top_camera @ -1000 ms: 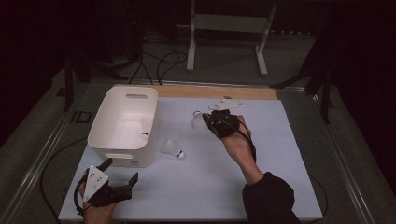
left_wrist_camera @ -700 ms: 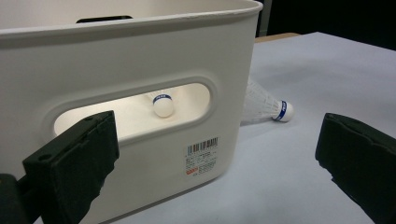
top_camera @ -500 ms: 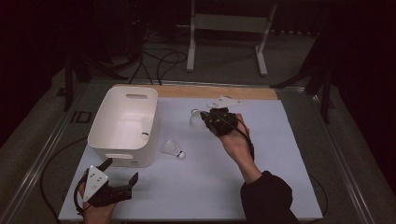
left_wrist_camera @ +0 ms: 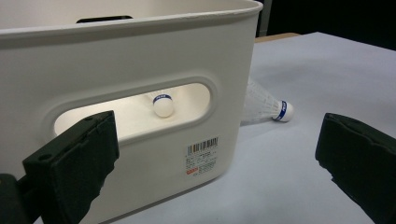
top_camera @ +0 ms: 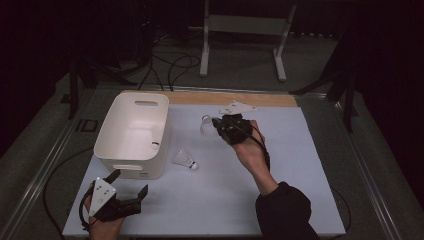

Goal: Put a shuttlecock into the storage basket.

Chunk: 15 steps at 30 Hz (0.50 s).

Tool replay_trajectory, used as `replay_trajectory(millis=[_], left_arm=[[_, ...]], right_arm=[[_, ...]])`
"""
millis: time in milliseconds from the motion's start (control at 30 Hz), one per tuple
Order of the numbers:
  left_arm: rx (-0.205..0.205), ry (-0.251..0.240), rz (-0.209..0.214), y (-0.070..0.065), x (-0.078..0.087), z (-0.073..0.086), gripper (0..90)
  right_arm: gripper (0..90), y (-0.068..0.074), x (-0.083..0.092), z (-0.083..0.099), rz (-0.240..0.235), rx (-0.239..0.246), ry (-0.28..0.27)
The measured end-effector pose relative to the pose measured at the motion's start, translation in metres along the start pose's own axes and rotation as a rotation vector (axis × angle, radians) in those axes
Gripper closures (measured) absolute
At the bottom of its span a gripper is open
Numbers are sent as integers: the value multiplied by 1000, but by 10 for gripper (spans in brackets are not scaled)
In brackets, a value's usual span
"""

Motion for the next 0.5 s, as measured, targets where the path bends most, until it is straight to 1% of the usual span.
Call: replay_trajectory(millis=[33, 167, 233, 500], left_arm=[[0, 0, -1, 0, 0, 0, 2], [0, 1, 1, 0, 0, 0, 2], [1, 0, 1, 0, 0, 0, 2], [0, 1, 1, 0, 0, 0, 2]], right_arm=[[894, 1, 0, -1, -2, -6, -1], [894, 2, -1, -4, -5, 2, -6], [894, 2, -1, -5, -4, -3, -11], [894, 3, -2, -9, -7, -1, -16]])
Point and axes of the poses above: each handheld gripper's, and its own axes: x roughly backward along the jaws, z roughly out of its underside, y roughly to its left, the point moved 4 cm from there along -x, roughly forward along the jaws, and after that the axes turned 4 degrees about -z, right-handed, at the moved point
